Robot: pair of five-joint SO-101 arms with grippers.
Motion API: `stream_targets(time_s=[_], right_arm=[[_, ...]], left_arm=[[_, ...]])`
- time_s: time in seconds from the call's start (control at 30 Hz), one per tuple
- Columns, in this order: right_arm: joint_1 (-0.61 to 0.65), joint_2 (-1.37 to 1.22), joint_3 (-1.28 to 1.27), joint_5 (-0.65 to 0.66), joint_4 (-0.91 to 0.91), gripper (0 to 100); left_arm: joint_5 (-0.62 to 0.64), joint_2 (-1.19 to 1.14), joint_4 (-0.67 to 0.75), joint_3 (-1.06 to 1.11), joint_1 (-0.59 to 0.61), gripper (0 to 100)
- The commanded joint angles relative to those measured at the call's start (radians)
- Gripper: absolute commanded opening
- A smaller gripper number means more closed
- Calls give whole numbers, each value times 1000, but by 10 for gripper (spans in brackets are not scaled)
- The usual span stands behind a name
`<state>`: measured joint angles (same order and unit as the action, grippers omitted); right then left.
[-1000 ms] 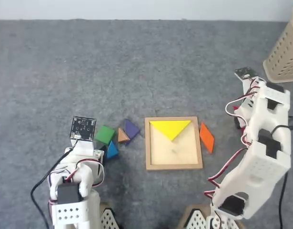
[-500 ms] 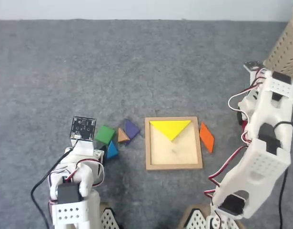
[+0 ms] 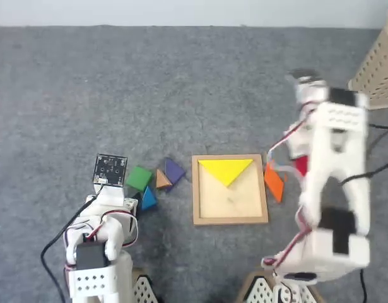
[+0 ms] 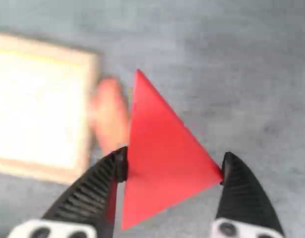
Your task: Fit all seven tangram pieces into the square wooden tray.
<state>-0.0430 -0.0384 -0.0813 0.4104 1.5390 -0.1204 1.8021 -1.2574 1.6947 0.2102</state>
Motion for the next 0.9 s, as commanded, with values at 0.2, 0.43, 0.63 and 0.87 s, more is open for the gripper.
stream_targets(time_s=[0.2,0.43,0.63,0.87], right_arm=[[435,160,-137,-190,-2,191],[630,48,-127,-358,-110,191],[722,-50,-127,-371,-163,191],[725,-93,-127,-600,-199,191]], left_arm=[[-8,17,-5,-8,3,194],[-8,17,-5,-8,3,194],[-8,17,-5,-8,3,194],[-8,17,-5,-8,2,194]])
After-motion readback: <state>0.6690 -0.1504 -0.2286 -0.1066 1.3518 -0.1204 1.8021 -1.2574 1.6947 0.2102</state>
